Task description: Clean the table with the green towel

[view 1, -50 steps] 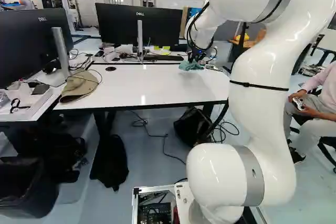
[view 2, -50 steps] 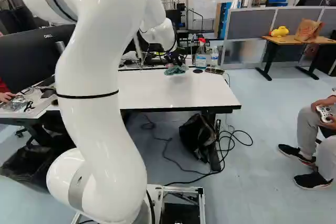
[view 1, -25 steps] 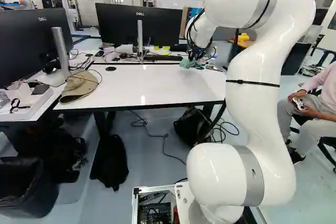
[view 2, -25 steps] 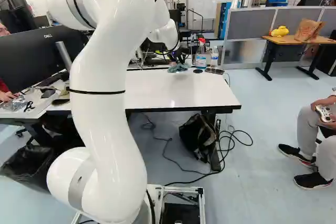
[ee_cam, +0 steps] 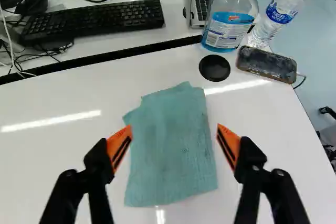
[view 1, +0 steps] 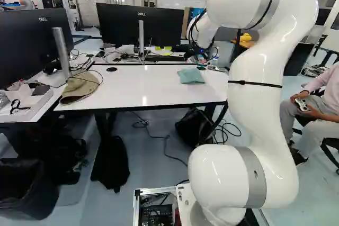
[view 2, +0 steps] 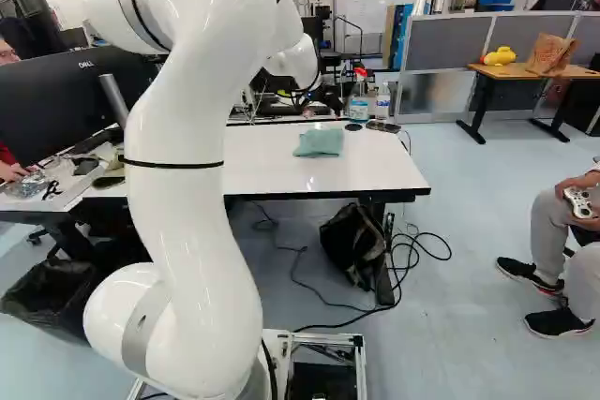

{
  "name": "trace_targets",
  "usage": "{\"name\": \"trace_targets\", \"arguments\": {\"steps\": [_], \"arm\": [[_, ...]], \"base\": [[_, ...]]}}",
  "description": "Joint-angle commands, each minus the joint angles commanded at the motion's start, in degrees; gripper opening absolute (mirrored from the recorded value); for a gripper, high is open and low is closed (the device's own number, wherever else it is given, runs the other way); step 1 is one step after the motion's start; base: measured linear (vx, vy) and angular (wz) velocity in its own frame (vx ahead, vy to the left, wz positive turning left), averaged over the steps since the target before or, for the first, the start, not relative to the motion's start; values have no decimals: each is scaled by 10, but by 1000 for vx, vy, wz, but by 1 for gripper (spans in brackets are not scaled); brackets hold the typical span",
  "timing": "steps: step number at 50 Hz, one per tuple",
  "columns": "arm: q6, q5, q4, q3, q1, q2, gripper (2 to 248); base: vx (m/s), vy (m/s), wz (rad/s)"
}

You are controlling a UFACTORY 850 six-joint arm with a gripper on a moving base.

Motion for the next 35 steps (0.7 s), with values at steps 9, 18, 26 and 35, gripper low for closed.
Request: {"name": "trace_targets", "arguments": {"steps": [9,18,26,35], "arm": [[0,0,0,0,0,0,247],[0,0,0,1,1,1,247],[0,0,0,10,10,7,247],[0,0,0,25,22,19,247]], "base": [[0,0,0],[0,0,0],[0,0,0],[0,0,0]]}}
